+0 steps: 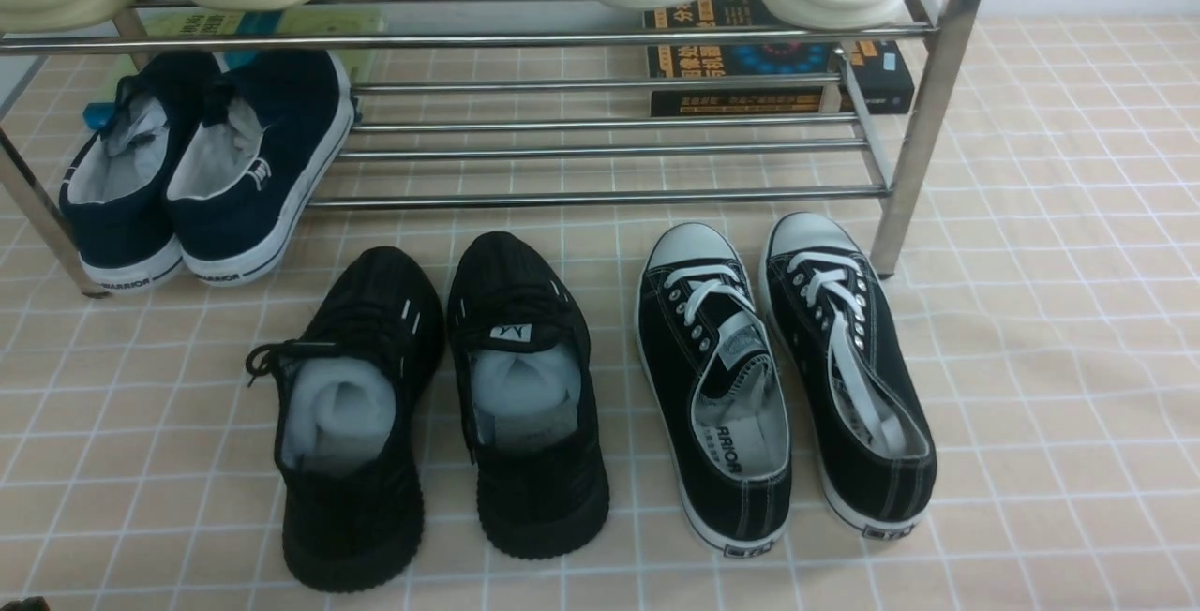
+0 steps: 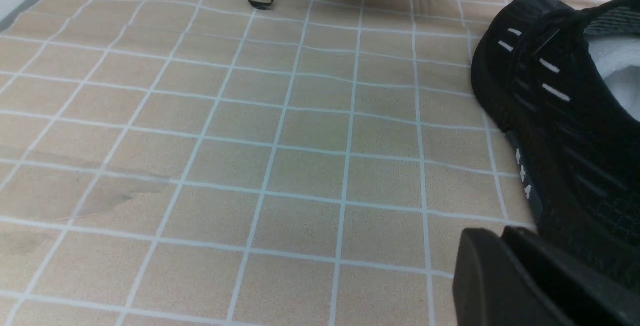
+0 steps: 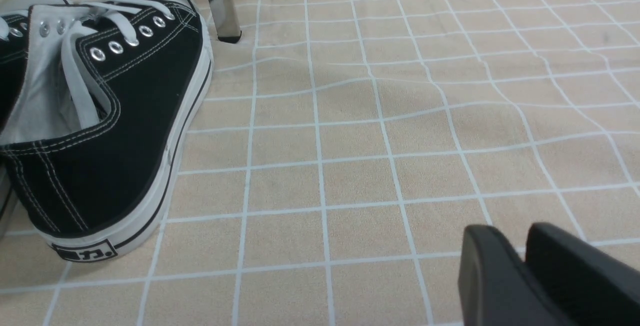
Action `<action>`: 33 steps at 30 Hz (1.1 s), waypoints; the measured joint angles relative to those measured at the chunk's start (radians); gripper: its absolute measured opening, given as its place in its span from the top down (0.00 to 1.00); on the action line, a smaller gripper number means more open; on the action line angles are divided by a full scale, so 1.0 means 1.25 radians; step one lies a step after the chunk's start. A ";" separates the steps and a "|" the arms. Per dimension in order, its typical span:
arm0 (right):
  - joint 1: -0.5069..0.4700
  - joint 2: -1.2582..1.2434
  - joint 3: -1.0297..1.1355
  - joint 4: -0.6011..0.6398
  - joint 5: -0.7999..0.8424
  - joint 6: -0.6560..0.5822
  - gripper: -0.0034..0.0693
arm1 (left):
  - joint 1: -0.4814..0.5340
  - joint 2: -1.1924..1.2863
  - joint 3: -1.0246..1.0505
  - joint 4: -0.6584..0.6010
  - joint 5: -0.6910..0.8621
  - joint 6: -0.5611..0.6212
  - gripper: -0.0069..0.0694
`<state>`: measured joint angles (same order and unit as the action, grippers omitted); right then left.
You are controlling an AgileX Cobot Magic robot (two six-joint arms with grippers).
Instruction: Take the shoes off the shelf from the light coffee tablecloth by hand.
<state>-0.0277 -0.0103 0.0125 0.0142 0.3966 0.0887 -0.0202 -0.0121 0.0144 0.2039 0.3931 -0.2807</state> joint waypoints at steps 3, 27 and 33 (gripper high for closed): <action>0.000 0.000 0.000 0.000 0.000 0.000 0.76 | 0.000 0.000 0.000 0.000 0.000 0.000 0.82; 0.000 0.000 0.000 -0.001 0.000 0.000 0.71 | 0.000 0.000 0.000 0.001 0.000 0.000 0.79; 0.000 0.000 0.000 -0.001 0.000 0.000 0.70 | 0.000 0.000 0.000 0.001 0.000 0.000 0.79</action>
<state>-0.0277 -0.0103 0.0125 0.0129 0.3966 0.0887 -0.0202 -0.0121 0.0144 0.2050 0.3928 -0.2809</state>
